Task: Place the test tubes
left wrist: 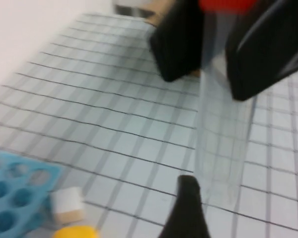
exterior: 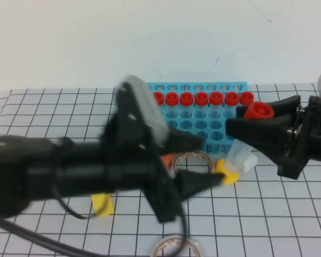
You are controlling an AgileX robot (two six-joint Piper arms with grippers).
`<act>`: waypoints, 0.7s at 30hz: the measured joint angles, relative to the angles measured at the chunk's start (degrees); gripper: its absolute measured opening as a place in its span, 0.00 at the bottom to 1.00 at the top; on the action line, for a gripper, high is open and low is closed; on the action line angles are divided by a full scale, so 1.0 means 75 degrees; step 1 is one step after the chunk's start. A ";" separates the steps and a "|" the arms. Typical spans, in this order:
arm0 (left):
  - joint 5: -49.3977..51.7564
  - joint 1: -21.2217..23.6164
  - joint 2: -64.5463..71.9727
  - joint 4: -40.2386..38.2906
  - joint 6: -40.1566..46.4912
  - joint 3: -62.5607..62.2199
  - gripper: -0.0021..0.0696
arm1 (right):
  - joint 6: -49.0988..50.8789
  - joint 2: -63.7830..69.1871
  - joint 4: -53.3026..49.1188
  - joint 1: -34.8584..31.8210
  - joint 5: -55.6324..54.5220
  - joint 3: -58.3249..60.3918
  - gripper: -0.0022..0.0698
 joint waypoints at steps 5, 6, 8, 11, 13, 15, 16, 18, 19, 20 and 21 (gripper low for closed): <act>0.0049 0.1083 -0.0930 0.2128 -0.1917 0.0000 0.53 | -0.0712 -0.0196 0.0015 0.0000 -0.1293 -0.0018 0.39; 0.0120 0.1323 -0.1196 0.2917 -0.2644 0.0000 0.42 | -0.0817 -0.0235 0.0034 0.0000 -0.1526 -0.0023 0.39; 0.0607 0.1936 -0.2063 0.4991 -0.4353 0.0000 0.15 | -0.1044 -0.0307 0.0085 0.0000 -0.1869 -0.0035 0.39; 0.0916 0.2369 -0.3035 0.6017 -0.5168 0.0214 0.07 | -0.1112 -0.0307 0.0111 0.0000 -0.1820 -0.0035 0.39; 0.0778 0.2540 -0.3725 0.6194 -0.5309 0.0521 0.04 | -0.1111 -0.0307 0.0111 0.0000 -0.1725 -0.0035 0.39; 0.0291 0.2636 -0.4488 0.6267 -0.5360 0.0944 0.04 | -0.1126 -0.0273 0.0111 0.0000 -0.1600 -0.0035 0.39; 0.0026 0.2649 -0.4870 0.6267 -0.5380 0.1135 0.03 | -0.1126 -0.0259 0.0111 0.0000 -0.1503 -0.0035 0.39; -0.0609 0.2681 -0.5546 0.6221 -0.5420 0.1670 0.03 | -0.1126 -0.0193 0.0111 0.0000 -0.1325 -0.0035 0.39; -0.0870 0.2679 -0.5786 0.6205 -0.5486 0.1902 0.03 | -0.1126 -0.0174 0.0111 0.0000 -0.1248 -0.0035 0.39; -0.1102 0.2679 -0.6058 0.6205 -0.5558 0.2196 0.03 | -0.1126 -0.0153 0.0111 0.0000 -0.1175 -0.0035 0.39; -0.1282 0.2684 -0.6314 0.6205 -0.5646 0.2489 0.03 | -0.1126 -0.0125 0.0111 0.0000 -0.1104 -0.0035 0.39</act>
